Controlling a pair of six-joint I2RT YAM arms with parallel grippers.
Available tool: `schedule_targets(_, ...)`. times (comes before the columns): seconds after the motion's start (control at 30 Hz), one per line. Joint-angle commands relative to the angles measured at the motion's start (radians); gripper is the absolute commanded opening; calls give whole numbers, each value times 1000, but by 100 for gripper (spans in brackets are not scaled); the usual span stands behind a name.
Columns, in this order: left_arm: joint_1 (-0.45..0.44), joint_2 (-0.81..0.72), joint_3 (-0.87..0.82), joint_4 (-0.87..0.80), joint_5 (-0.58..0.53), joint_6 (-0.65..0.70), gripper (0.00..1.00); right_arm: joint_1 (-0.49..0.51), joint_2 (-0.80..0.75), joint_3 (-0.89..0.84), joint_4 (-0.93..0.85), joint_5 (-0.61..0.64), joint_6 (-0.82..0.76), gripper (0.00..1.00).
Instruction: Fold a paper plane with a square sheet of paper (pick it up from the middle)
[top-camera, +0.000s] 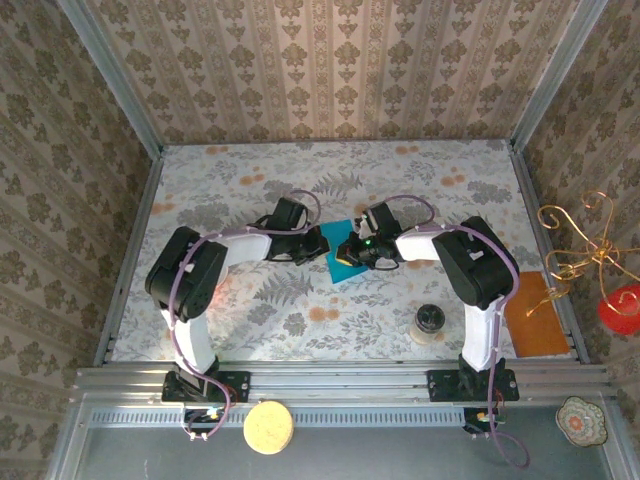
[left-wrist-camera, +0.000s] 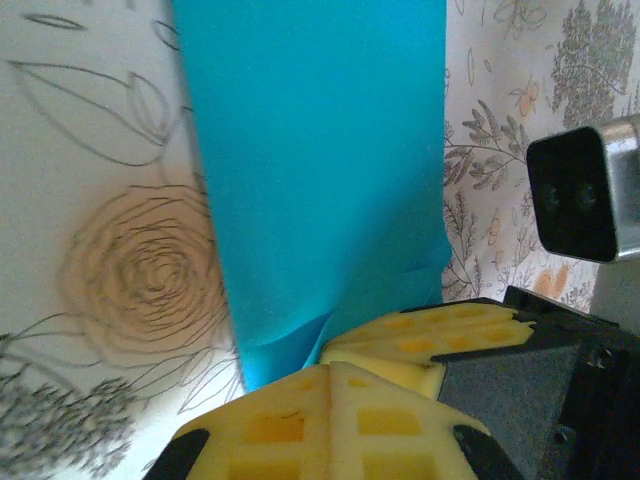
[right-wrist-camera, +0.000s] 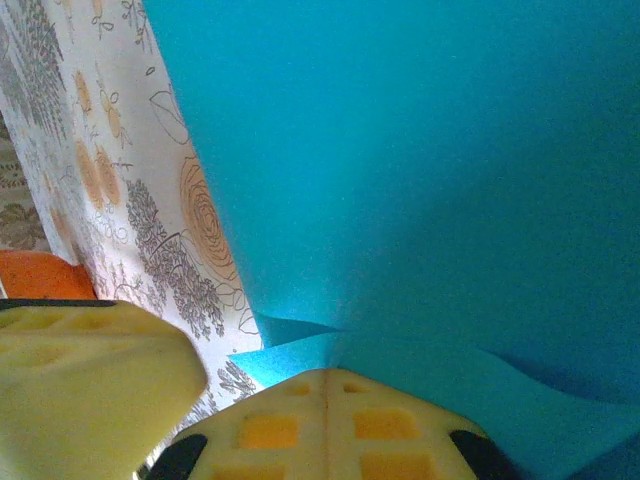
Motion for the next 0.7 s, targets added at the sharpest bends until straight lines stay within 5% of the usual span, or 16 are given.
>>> schedule_targets(0.0,-9,38,34,-2,13,5,0,0,73,-28,-131,80,-14,4)
schedule_targets(0.67,-38,99,116,-245,-128,91,0,-8,19,-22,-92,37,13,6)
